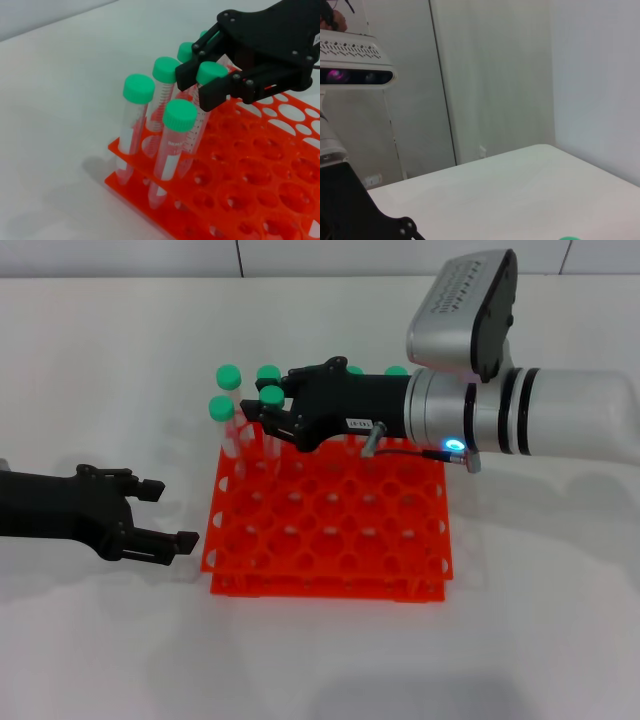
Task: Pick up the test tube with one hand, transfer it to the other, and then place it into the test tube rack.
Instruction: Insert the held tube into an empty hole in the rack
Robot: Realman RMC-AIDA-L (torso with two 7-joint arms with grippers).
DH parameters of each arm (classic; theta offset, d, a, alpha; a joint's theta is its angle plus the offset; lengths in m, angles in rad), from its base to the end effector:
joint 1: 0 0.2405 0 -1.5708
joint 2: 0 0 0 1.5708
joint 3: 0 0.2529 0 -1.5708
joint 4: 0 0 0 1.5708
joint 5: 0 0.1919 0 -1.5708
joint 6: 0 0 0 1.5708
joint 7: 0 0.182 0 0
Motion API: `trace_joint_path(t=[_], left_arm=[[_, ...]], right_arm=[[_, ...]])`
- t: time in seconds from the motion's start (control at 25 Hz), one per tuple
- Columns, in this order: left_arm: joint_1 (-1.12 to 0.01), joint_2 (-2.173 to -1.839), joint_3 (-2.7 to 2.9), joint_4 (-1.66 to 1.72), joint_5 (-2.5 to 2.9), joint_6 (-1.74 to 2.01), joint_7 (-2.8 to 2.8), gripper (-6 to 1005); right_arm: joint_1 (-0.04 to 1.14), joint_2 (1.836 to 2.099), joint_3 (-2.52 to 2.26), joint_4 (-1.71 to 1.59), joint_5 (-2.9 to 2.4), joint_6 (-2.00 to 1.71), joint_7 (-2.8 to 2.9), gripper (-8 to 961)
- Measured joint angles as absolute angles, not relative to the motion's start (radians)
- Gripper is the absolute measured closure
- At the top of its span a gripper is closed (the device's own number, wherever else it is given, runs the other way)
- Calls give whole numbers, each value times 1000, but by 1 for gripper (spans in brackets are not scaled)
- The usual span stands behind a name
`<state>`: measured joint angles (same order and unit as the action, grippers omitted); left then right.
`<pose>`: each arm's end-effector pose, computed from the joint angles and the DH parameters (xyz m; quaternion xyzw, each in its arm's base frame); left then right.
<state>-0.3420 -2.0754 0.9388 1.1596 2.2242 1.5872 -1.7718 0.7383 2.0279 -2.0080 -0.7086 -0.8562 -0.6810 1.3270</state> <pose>-0.2725 0.2981 -0.0027 -0.9546 -0.2623 -0.0347 0.1365 0.0976 0.3748 -0.1357 -0.9495 0.1347 0.2352 0.1577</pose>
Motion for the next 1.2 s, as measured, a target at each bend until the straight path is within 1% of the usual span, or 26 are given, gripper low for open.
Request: trace_joint_path(t=[0.32,0.56,0.72,0.96,1.2], left_arm=[[-342,-2075,937,1160,2224,1586,-1762,106],[-342,-2075,938,1157,2224,1577,-1760,108],[-342,-2072,937,1150,2224,1575,-1756,109],[-342,-2073,935,1150,2224,1577,-1749,111],[-344,-2074,934,1155,2215,1582,-1748,112]], right_arm=[[742,2028,-2008,-709,-857,-688,1327,686],[744,2027,-2008,-721,-859,-699,1322,553],[734,2018,-2005,-751,-860,-709,1320,485],[692,2011,-1970,-807,-901,-748,1324,485],[604,2006,-1820,-884,-1052,-838,1388,486]])
